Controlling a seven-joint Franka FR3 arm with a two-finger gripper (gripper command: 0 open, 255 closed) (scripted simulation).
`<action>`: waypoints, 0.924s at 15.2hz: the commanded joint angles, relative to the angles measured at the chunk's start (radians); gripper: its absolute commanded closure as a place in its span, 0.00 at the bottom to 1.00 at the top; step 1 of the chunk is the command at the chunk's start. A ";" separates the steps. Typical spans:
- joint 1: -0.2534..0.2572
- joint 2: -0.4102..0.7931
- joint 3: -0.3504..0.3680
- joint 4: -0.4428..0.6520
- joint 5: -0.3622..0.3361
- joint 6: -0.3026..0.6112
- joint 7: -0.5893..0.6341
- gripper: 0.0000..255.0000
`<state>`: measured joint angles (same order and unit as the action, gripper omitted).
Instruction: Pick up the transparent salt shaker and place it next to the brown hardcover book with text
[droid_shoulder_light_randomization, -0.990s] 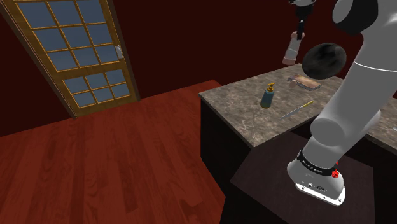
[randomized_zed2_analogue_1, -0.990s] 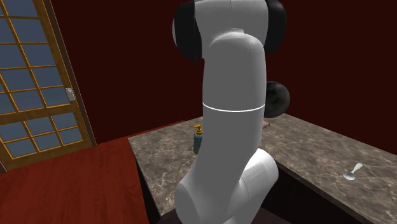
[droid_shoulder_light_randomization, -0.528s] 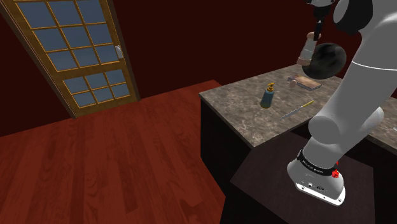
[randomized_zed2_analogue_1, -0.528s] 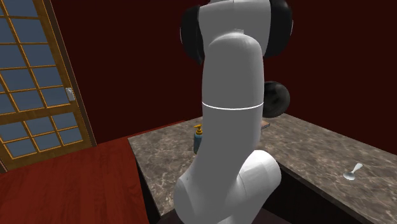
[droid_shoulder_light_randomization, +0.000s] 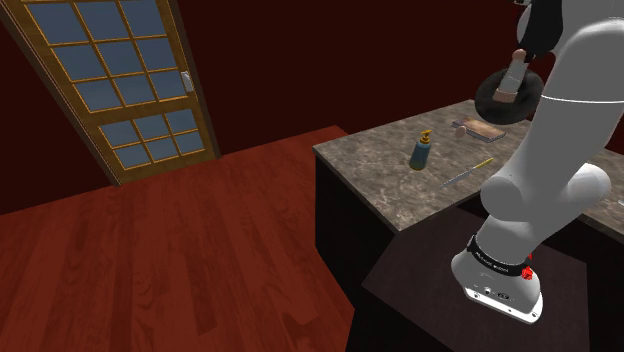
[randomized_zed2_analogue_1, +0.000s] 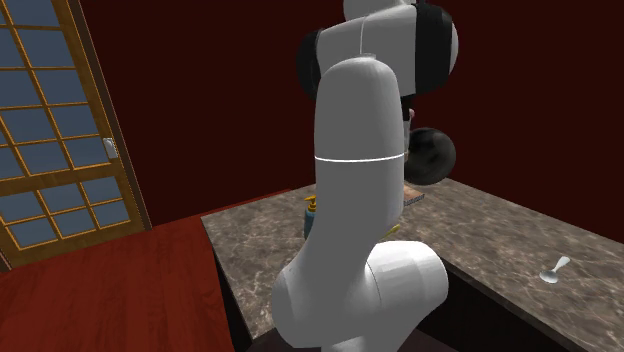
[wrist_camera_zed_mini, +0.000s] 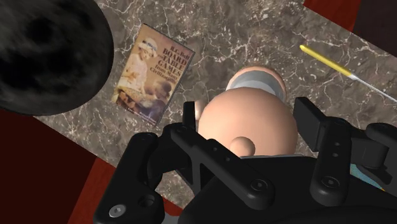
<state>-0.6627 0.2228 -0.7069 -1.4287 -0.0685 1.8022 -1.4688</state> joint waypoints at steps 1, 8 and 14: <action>-0.045 0.033 -0.011 0.029 0.035 0.005 -0.056 1.00; -0.065 0.044 -0.015 -0.041 0.048 0.089 -0.077 1.00; -0.055 0.037 -0.014 -0.131 0.040 0.171 -0.063 1.00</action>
<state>-0.7204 0.2611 -0.7211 -1.5419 -0.0271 1.9560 -1.5358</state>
